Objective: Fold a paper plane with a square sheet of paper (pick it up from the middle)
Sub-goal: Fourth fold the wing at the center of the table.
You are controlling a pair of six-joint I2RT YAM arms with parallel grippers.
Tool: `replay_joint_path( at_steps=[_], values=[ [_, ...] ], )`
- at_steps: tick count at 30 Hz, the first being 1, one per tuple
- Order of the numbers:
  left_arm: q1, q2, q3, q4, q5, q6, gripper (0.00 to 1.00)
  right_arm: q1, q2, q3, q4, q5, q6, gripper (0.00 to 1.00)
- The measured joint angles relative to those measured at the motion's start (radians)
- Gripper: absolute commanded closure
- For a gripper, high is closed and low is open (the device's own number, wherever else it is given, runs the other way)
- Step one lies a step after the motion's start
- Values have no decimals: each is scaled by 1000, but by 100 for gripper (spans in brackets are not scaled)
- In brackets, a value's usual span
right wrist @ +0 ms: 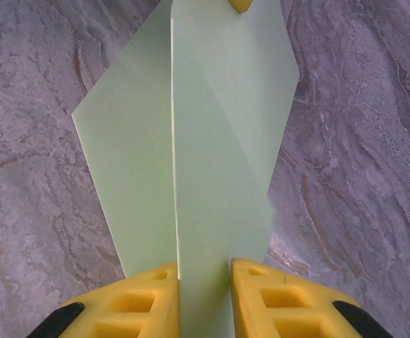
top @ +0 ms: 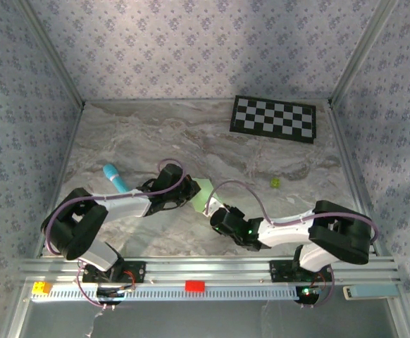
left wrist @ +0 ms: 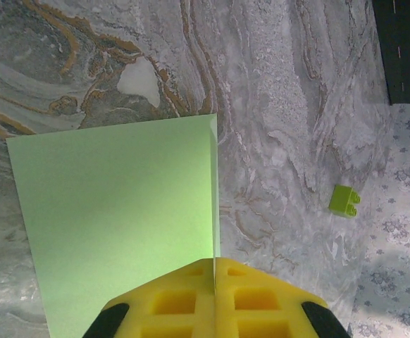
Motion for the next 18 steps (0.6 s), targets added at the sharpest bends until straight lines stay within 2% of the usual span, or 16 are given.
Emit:
replay_joint_path(
  at_steps=[16,18],
  values=[
    [2,0,0,-7,2,0,96,0,8,0,0,-9,19,91],
    [2,0,0,-7,2,0,92,0,10,0,0,-16,22,95]
  ],
)
